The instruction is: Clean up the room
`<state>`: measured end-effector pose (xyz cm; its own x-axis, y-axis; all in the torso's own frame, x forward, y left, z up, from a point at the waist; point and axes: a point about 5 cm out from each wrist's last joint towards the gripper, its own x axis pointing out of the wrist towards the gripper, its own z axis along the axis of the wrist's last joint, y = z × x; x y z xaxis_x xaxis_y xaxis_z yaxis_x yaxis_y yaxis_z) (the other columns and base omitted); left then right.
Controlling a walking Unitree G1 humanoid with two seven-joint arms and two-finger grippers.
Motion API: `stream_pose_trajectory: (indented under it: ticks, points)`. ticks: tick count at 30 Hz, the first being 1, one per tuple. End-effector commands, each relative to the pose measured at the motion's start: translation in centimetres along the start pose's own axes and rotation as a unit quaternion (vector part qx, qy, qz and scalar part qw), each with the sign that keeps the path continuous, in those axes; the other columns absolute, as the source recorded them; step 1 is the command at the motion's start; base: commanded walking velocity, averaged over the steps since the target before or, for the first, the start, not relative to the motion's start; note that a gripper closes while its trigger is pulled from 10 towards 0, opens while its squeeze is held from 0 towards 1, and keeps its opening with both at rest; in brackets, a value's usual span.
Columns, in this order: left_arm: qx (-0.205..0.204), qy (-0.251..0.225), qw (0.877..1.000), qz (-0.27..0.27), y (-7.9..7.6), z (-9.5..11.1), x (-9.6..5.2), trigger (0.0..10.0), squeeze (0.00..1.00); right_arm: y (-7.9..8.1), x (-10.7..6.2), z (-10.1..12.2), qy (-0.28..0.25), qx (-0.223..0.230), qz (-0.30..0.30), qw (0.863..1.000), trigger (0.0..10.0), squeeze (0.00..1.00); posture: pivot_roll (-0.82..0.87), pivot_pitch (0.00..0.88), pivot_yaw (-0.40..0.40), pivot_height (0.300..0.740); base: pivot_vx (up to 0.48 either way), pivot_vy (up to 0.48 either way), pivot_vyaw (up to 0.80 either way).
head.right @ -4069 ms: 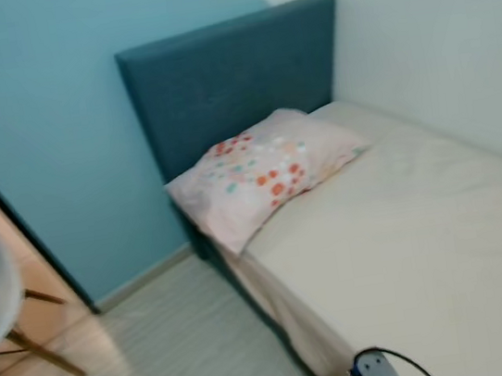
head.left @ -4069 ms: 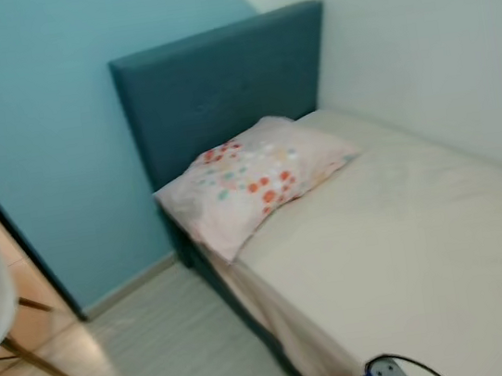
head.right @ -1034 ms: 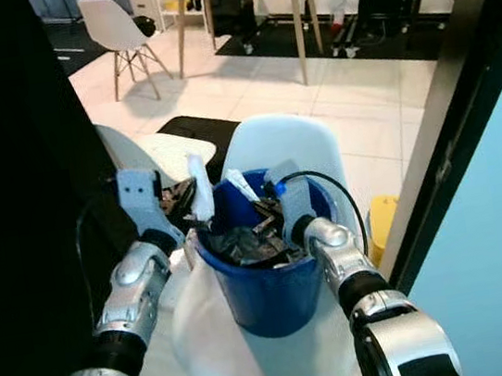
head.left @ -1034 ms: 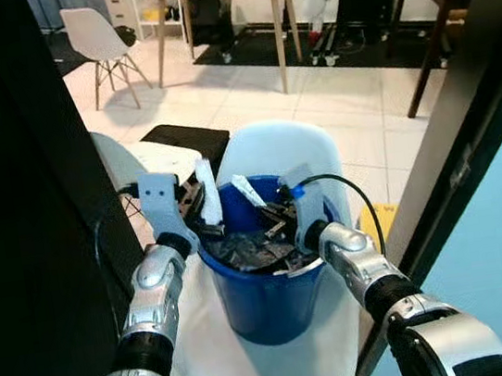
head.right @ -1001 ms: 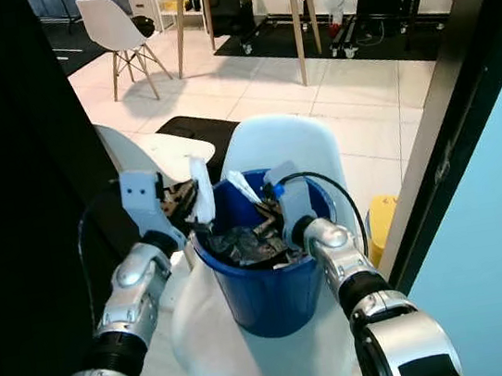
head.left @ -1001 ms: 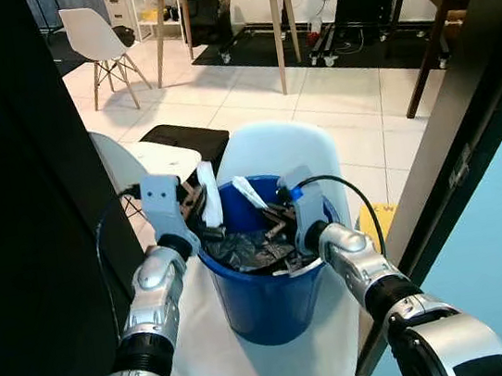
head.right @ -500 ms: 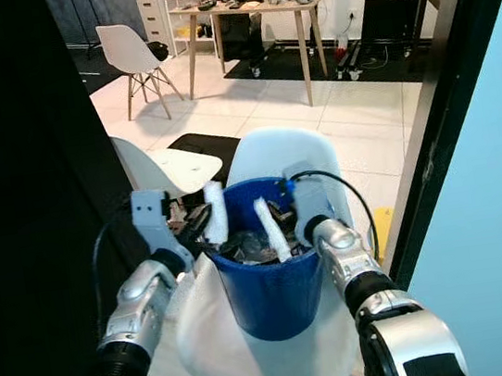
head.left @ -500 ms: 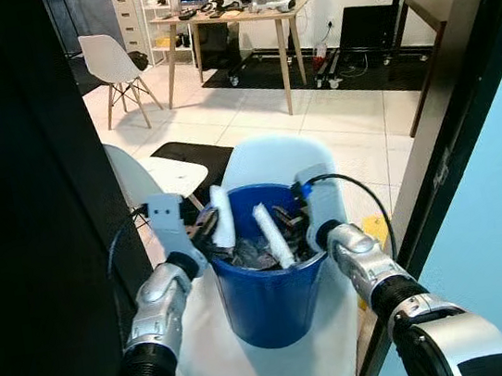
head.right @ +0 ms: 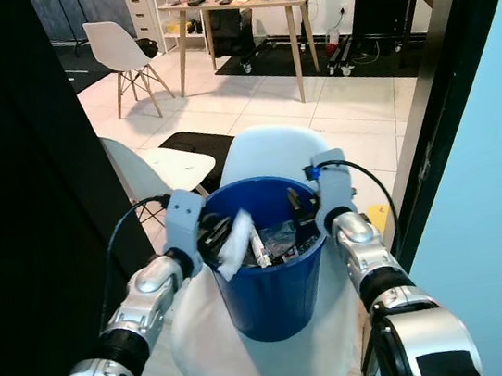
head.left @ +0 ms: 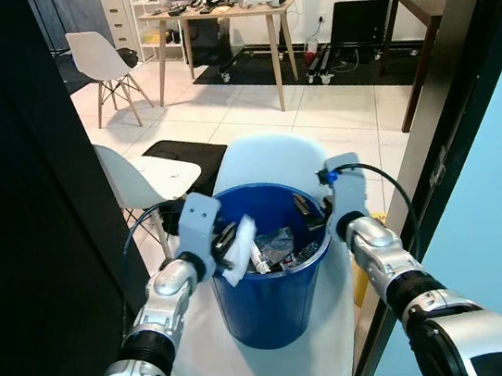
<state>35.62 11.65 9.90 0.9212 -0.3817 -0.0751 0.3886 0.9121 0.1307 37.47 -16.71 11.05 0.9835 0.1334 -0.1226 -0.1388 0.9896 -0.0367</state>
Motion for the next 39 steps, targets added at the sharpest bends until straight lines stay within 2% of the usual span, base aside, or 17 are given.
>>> stream_pose_trajectory:
  ticks: [1,10,11,13,15,20,23,29,31,35,39]
  points:
    - [-0.017,-0.006,1.000,0.008,0.3,0.2,0.2,10.0,1.00,-0.2,-0.2,-0.2,-0.005,0.005,0.001,1.000,10.0,0.00,-0.11,0.000,0.001,0.740,0.000,0.000,0.00]
    - [-0.074,-0.045,0.996,-0.026,-0.7,1.2,0.7,10.0,1.00,-0.4,-0.5,-0.4,-0.012,0.005,-0.004,1.000,10.0,0.00,-0.12,0.000,0.008,0.740,0.000,0.000,0.00]
    - [-0.115,-0.058,0.991,-0.030,-1.0,1.6,0.8,10.0,0.00,-0.3,-0.5,-0.4,-0.014,0.006,-0.001,1.000,10.0,0.00,-0.12,0.000,0.009,0.740,0.000,0.000,0.00]
    - [-0.125,-0.062,0.990,-0.029,-1.0,1.7,0.8,10.0,0.00,-0.2,-0.5,-0.4,-0.014,0.007,0.000,1.000,10.0,0.00,-0.12,0.000,0.009,0.740,0.000,0.000,0.00]
    - [-0.154,-0.064,0.986,-0.024,-1.2,1.5,0.6,10.0,0.00,0.2,-0.4,-0.5,-0.012,0.011,0.010,1.000,10.0,0.00,-0.10,0.000,0.003,0.740,0.000,0.000,0.00]
    - [-0.155,-0.062,0.986,-0.026,-1.5,1.0,0.1,10.0,0.00,0.8,-0.4,-0.6,-0.010,0.015,0.025,1.000,10.0,0.00,-0.10,0.000,-0.002,0.740,0.000,0.000,0.00]
    - [-0.171,-0.052,0.984,-0.024,-1.7,-0.2,-0.7,10.0,0.00,1.8,-0.3,-0.5,-0.018,0.022,0.058,0.998,10.0,0.00,-0.09,0.000,-0.007,0.740,-0.218,0.000,0.00]
    - [-0.169,-0.047,0.984,-0.023,-1.7,-1.1,-1.7,10.0,0.00,2.5,-0.3,-0.6,-0.021,0.029,0.086,0.996,10.0,0.00,-0.08,0.000,-0.012,0.740,-0.390,0.000,0.00]
    - [-0.172,-0.046,0.984,-0.022,-1.6,-1.3,-2.0,10.0,0.00,3.2,-0.4,-0.8,-0.018,0.030,0.117,0.993,10.0,0.00,-0.08,0.000,-0.015,0.740,-0.450,0.000,0.00]
    - [-0.171,-0.046,0.984,-0.024,-1.6,-1.2,-2.3,10.0,0.00,4.2,-0.6,-1.2,-0.011,0.017,0.160,0.987,10.0,0.00,-0.08,0.000,-0.014,0.740,-0.457,0.000,0.00]
    - [-0.169,-0.048,0.984,-0.030,-1.7,-1.1,-2.3,10.0,0.00,4.5,-0.7,-1.4,-0.008,0.013,0.168,0.986,10.0,0.00,-0.08,0.000,-0.012,0.740,-0.458,0.000,0.00]
